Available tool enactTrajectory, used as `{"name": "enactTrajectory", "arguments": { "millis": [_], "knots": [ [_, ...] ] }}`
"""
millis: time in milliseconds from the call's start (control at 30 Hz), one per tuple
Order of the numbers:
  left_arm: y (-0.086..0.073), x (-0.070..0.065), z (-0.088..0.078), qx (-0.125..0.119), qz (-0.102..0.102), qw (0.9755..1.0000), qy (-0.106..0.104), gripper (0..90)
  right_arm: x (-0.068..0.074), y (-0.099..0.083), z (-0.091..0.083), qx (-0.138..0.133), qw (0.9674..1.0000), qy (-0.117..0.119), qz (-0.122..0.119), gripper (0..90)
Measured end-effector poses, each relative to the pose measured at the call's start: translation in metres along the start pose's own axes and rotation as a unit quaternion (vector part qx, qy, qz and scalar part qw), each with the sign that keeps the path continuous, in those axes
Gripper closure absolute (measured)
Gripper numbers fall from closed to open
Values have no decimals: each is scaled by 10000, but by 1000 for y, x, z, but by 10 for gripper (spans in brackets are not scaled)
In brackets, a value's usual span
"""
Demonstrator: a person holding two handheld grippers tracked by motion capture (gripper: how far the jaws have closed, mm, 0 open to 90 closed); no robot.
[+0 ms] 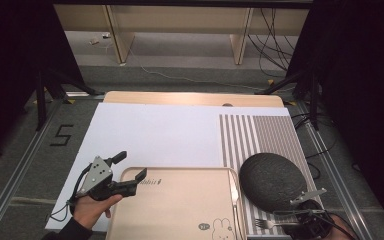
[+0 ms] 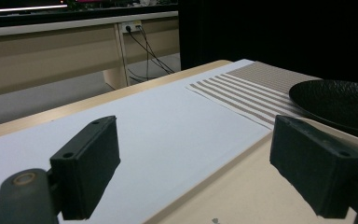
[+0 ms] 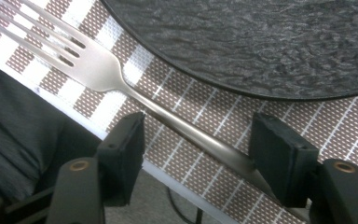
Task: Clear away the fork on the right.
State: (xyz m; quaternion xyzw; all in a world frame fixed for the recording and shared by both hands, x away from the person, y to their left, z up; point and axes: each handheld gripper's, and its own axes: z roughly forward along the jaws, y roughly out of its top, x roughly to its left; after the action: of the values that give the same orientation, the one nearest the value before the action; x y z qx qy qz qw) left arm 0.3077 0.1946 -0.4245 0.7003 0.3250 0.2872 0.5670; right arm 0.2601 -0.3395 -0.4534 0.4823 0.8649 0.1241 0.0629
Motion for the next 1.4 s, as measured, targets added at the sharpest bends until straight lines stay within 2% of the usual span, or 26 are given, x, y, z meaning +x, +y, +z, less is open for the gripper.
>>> {"name": "enactTrajectory", "arguments": {
  "millis": [200, 533, 733, 967, 1133, 1400],
  "knots": [
    [0, 0, 0, 1, 0, 10000, -3, 156, 4, 1, 0, 137, 9996, -189, -187, 432],
    [0, 0, 0, 3, -1, 10000, 2, 156, 11, 3, -1, 210, 9983, -123, -535, 584],
    [0, 0, 0, 6, 0, 10000, 0, 156, 17, 5, -1, 281, 9962, -117, -819, 677],
    [0, 0, 0, 10, 11, 10000, -4, 156, 20, 8, -1, 362, 9931, -73, -1112, 757],
    [0, 0, 0, 11, 13, 10000, -4, 156, 23, 10, -1, 443, 9904, -105, -1307, 781],
    [0, 0, 0, 4, 9, 10000, -3, 156, 29, 11, 0, 523, 9834, -237, -1722, 811]
  ]
}}
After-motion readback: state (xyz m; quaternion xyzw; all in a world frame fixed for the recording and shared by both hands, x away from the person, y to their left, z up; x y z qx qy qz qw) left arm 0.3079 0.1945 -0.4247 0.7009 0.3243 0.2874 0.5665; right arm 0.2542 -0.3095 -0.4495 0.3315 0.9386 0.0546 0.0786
